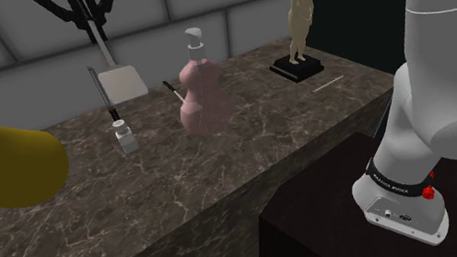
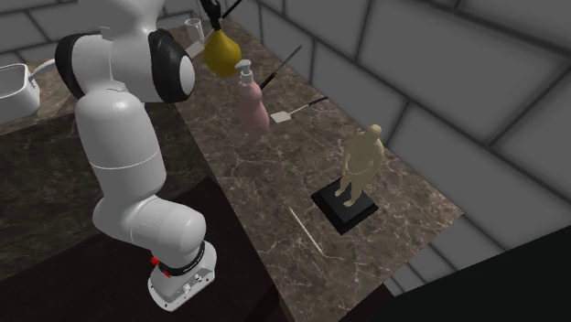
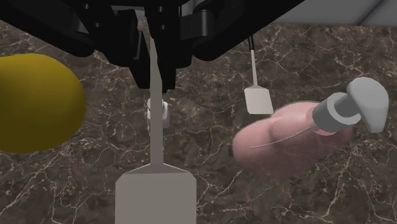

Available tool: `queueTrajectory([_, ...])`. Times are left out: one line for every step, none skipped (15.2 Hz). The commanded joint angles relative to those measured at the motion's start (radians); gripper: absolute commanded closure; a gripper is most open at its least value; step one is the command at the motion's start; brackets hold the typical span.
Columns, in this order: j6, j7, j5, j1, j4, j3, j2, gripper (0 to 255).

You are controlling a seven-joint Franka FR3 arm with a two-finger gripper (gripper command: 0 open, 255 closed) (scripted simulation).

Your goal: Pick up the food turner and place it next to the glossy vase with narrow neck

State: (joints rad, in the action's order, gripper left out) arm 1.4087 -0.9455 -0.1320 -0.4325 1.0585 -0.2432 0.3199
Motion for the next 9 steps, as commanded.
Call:
queueTrajectory([0.041, 0.000, 0.006, 0.007, 0.061, 0.000, -0.021, 255])
queueTrajectory([0.060, -0.001, 0.008, 0.010, 0.089, 0.001, -0.030, 255])
queueTrajectory([0.078, -0.001, 0.011, 0.013, 0.116, 0.001, -0.039, 255])
queueTrajectory([0.096, -0.001, 0.013, 0.015, 0.141, 0.001, -0.046, 255])
queueTrajectory([0.113, -0.001, 0.015, 0.017, 0.165, 0.001, -0.054, 255])
queueTrajectory([0.130, -0.002, 0.017, 0.019, 0.189, 0.001, -0.060, 255])
queueTrajectory([0.147, -0.002, 0.018, 0.021, 0.212, 0.002, -0.067, 255])
queueTrajectory([0.163, -0.002, 0.020, 0.023, 0.233, 0.002, -0.072, 255])
queueTrajectory([0.179, -0.002, 0.021, 0.024, 0.255, 0.002, -0.078, 255])
